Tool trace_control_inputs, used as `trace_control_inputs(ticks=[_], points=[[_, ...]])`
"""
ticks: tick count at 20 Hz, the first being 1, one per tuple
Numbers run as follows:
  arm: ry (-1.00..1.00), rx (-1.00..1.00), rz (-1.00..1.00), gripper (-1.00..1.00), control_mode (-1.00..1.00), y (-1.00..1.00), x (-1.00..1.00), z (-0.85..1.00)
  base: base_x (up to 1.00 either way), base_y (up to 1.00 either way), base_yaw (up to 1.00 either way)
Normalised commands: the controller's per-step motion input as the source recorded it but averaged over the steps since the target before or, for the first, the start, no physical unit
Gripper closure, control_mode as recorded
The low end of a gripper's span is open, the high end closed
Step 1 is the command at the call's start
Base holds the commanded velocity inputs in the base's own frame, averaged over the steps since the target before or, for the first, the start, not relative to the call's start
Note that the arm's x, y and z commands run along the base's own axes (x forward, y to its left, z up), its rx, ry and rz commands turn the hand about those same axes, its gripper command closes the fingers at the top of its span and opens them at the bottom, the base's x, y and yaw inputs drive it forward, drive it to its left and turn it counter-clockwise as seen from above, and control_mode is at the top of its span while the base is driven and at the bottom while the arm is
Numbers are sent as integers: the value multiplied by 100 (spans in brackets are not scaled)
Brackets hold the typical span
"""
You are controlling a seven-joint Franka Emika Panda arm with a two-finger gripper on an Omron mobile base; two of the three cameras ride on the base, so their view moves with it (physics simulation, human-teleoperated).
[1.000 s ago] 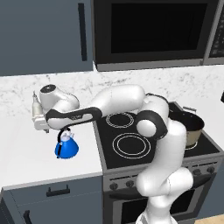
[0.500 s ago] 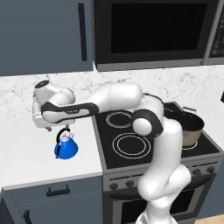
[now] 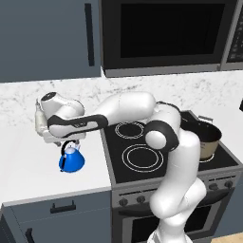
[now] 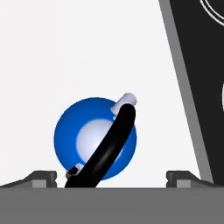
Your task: Pick the kettle from the counter and place it on a stove burner. Then turn the burner on.
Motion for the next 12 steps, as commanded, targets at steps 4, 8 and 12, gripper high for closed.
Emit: trace_control_inputs(ticks=[4,8,12], points=[[-5,0,-3,100,-100,6,-2,-37,0,0,0],[-4,0,-1,100,-100,1,0,-8,0,0,0],[-10,0,-1,100,-100,-12,0,0,0,0,0]])
